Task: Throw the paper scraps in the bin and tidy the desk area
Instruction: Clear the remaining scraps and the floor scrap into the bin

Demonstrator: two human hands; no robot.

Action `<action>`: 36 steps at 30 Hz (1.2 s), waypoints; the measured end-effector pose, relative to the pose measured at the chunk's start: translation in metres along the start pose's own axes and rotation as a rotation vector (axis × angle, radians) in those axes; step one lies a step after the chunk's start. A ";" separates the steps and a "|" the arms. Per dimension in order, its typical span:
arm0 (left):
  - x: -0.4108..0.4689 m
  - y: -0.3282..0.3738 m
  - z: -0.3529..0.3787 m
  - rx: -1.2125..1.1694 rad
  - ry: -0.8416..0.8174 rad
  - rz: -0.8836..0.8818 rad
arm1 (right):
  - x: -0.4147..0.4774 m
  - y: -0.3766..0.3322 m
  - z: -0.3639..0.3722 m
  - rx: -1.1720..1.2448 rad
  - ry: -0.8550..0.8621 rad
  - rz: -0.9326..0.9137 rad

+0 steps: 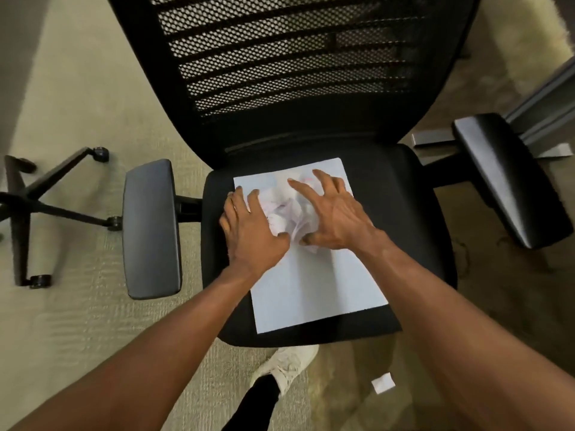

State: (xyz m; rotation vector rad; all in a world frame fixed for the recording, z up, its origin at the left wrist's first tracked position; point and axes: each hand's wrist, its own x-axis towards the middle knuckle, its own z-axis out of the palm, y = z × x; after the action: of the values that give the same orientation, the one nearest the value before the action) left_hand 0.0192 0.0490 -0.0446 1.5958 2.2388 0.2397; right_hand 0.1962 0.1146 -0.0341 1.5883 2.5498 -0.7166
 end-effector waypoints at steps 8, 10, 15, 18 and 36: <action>0.021 -0.020 0.013 0.140 -0.133 0.118 | 0.053 -0.015 0.001 -0.227 -0.195 -0.001; 0.025 -0.024 0.015 0.193 -0.126 0.145 | 0.056 -0.019 0.000 -0.265 -0.210 -0.002; 0.026 -0.027 0.017 0.229 -0.109 0.203 | 0.053 -0.024 0.000 -0.235 -0.184 -0.016; 0.023 -0.021 0.018 0.206 -0.089 0.207 | 0.047 -0.026 0.004 -0.156 -0.147 -0.005; 0.010 0.010 0.020 0.122 -0.121 0.173 | -0.004 -0.018 0.041 0.200 0.134 0.235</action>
State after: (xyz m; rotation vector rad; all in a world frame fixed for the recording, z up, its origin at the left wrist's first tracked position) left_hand 0.0330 0.0602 -0.0619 1.8194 2.0624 0.0510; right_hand 0.1743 0.0880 -0.0626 2.0208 2.3814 -0.8896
